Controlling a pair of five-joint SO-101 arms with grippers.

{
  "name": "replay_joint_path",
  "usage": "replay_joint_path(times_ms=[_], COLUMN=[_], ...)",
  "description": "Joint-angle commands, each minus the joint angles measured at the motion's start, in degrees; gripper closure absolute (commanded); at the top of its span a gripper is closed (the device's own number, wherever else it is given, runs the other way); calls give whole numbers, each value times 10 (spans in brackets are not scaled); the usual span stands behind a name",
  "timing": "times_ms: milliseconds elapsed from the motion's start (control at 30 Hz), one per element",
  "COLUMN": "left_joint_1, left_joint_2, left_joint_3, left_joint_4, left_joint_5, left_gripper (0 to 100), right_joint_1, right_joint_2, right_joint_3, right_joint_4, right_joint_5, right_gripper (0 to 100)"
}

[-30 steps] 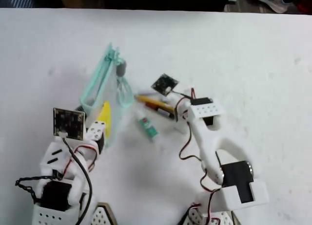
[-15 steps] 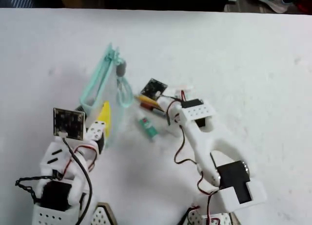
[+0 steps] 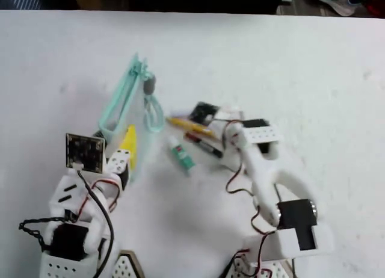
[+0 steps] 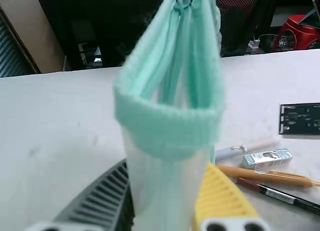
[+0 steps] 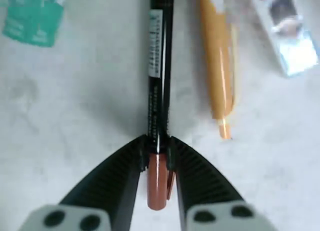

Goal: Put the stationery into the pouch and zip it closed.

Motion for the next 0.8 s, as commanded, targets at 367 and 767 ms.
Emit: replay_joint_path(times_ms=[367,767], left_joint_1=[0,0], left_joint_2=[4,4], left_joint_3=[-2,-2], left_joint_4=[-14,-14], left_joint_5=[7,7], left_gripper=[866,866], right_joint_1=[-38,-85], right_joint_2=[-98,-25], right_joint_3=[-9,4], right_joint_4=[88,-13], right_joint_5=[-43,-47], right_gripper=[825,825])
